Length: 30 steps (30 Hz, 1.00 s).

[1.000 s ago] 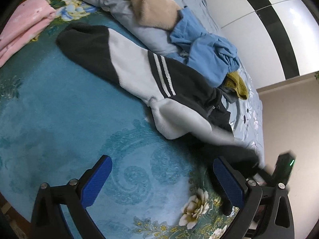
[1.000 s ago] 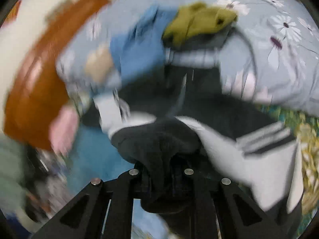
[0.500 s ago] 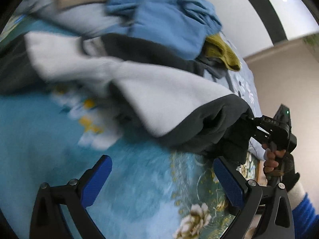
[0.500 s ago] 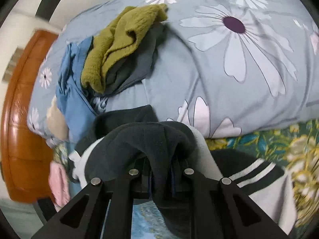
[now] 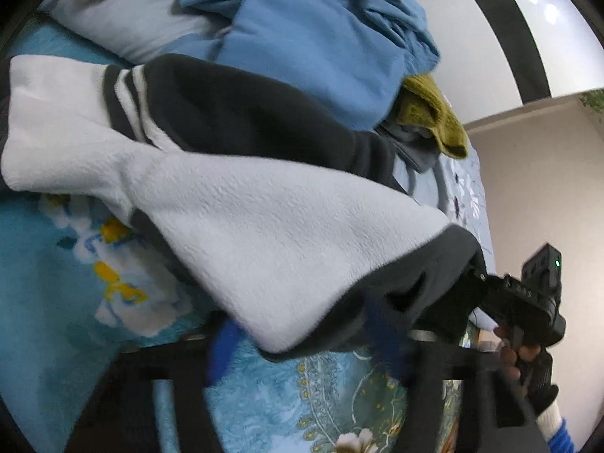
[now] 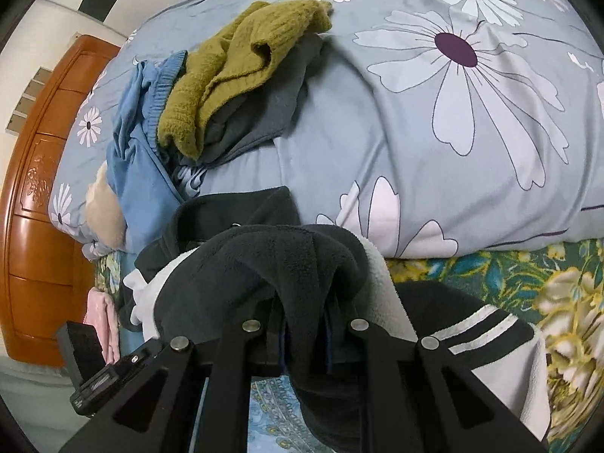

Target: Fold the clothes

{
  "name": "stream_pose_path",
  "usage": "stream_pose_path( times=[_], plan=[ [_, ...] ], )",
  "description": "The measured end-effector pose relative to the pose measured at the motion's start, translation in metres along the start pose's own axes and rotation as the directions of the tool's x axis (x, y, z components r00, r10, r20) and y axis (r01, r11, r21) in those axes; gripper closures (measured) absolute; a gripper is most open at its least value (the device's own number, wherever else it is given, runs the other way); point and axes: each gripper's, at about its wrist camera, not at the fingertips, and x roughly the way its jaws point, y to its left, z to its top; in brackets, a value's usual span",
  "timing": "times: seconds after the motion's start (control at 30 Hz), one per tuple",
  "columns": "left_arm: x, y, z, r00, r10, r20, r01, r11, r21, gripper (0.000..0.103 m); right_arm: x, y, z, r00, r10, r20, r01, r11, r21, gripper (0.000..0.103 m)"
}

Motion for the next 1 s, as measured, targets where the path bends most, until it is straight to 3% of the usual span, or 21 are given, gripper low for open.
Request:
stream_pose_path(
  times=[0.07,0.17,0.4,0.53,0.63,0.73,0.87,1.0],
  plan=[
    [-0.005,0.005,0.003,1.0,0.009,0.02,-0.008,0.999,-0.035,0.084,-0.003,0.002,-0.004,1.0,0.0,0.002,0.0,1.0,0.002,0.088],
    [-0.019,0.006,0.009,0.998,-0.007,0.055,0.011,0.998,-0.062,0.088,-0.01,0.007,-0.012,1.0,0.001,0.003,-0.001,1.0,0.005,0.088],
    [-0.074,-0.001,0.025,0.993,-0.04,0.111,0.041,0.999,-0.006,0.09,-0.039,0.038,-0.067,1.0,0.016,0.012,-0.016,1.0,-0.005,0.087],
    [-0.126,0.012,0.025,0.99,-0.048,0.132,0.043,0.998,0.039,0.09,-0.057,0.062,-0.122,0.996,0.094,0.001,-0.094,0.995,0.024,0.088],
    [-0.169,0.02,0.023,0.993,-0.063,0.097,0.057,0.996,0.069,0.091,-0.073,0.08,-0.165,0.985,0.173,-0.027,-0.171,0.984,0.056,0.088],
    [-0.2,0.018,0.022,0.996,-0.032,0.088,0.019,0.989,0.149,0.091,-0.074,0.085,-0.189,0.974,0.22,-0.048,-0.215,0.972,0.091,0.088],
    [-0.17,0.033,0.032,0.999,0.05,0.011,-0.051,0.977,0.206,0.091,-0.041,0.084,-0.191,0.991,0.098,-0.092,-0.092,0.993,0.075,0.088],
    [-0.11,0.063,0.042,0.984,0.161,-0.082,-0.139,0.965,0.224,0.091,-0.007,0.087,-0.189,0.991,0.011,-0.132,-0.005,0.999,0.044,0.083]
  ],
)
